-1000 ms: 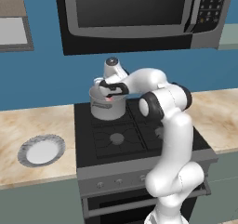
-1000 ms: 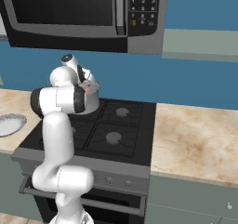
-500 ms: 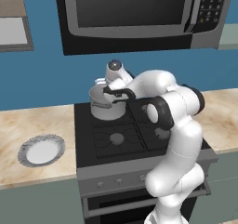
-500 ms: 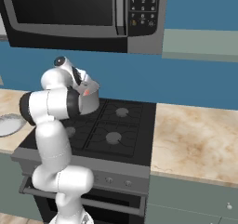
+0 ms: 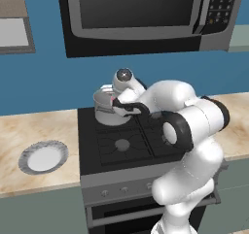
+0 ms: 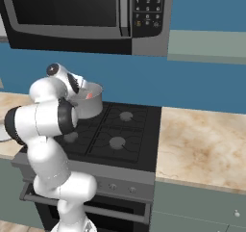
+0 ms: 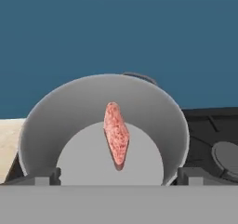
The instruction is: Retrieve the frozen meat and place it in the pot on a burner. Then turn the burner on.
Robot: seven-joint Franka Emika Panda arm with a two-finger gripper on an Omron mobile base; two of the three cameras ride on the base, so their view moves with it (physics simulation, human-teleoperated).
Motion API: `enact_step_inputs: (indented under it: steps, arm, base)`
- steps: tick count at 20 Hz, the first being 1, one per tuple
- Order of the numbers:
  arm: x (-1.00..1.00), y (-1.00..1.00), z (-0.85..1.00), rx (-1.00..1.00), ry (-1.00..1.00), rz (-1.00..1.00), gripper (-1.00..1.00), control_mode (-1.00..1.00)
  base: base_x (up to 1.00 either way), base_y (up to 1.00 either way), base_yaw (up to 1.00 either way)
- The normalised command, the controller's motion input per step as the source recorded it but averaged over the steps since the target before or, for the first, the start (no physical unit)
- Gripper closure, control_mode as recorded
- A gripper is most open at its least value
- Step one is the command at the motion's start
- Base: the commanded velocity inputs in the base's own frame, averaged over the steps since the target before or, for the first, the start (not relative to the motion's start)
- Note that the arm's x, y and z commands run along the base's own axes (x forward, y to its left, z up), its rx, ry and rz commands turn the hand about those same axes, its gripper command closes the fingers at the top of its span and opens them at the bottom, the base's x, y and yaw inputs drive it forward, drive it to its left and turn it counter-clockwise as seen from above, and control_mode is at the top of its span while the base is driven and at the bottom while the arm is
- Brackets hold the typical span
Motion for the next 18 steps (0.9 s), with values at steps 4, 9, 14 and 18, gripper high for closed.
enact_step_inputs:
  steps: [4,9,14,18]
  arm:
    - [-0.64,0.00,0.46,0.01,-0.01,0.00,-1.00,-1.00]
    - [-0.74,0.00,0.15,0.00,-0.07,0.00,-1.00,-1.00]
    - [-0.74,0.00,0.44,0.00,-0.08,0.00,-1.00,-1.00]
    - [-0.86,0.00,0.45,0.00,-0.06,0.00,-1.00,-1.00]
  base:
    - [0.00,0.00,0.00]
    - [0.00,0.00,0.00]
    - [0.00,0.00,0.00]
    - [0.00,0.00,0.00]
